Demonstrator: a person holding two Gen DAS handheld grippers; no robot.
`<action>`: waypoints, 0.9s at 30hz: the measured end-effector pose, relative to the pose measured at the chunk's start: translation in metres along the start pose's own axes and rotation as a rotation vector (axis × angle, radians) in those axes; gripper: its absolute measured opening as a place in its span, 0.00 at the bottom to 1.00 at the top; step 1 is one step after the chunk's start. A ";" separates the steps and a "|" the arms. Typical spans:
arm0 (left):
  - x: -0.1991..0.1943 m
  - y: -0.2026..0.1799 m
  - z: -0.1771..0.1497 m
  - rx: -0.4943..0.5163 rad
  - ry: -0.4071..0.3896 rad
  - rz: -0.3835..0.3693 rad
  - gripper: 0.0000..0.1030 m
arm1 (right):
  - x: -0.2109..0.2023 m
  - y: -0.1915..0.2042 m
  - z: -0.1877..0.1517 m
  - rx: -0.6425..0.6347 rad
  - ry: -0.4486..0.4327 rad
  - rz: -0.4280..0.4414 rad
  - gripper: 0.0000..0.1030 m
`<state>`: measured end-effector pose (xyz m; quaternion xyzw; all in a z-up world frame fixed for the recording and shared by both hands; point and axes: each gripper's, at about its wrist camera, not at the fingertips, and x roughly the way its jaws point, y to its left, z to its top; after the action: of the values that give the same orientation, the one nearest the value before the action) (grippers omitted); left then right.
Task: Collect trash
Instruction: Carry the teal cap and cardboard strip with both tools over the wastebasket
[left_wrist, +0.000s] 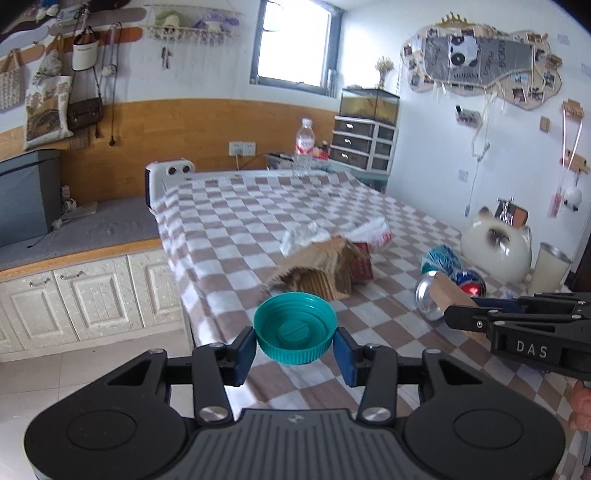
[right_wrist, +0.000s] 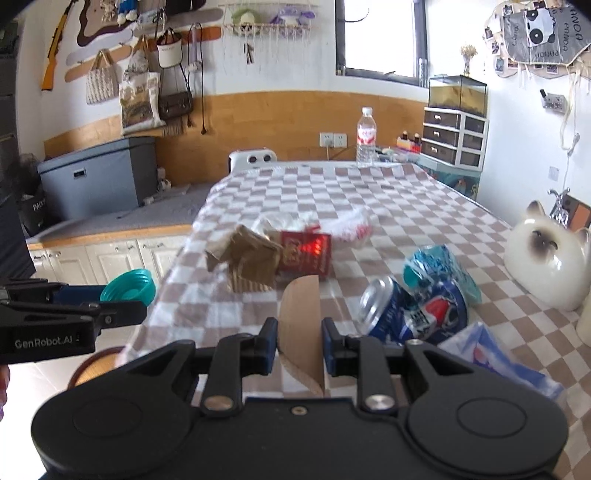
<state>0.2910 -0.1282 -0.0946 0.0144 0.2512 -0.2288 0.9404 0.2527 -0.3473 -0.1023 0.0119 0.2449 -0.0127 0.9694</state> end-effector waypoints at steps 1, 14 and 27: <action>-0.004 0.004 0.000 -0.005 -0.007 0.004 0.46 | -0.002 0.004 0.002 -0.001 -0.007 0.005 0.25; -0.050 0.077 -0.002 -0.067 -0.057 0.117 0.46 | 0.004 0.080 0.026 -0.057 -0.050 0.104 0.25; -0.081 0.167 -0.015 -0.156 -0.061 0.235 0.46 | 0.042 0.179 0.034 -0.157 -0.016 0.264 0.25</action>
<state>0.2948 0.0572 -0.0842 -0.0364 0.2360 -0.0973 0.9662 0.3114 -0.1701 -0.0896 -0.0319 0.2339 0.1340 0.9625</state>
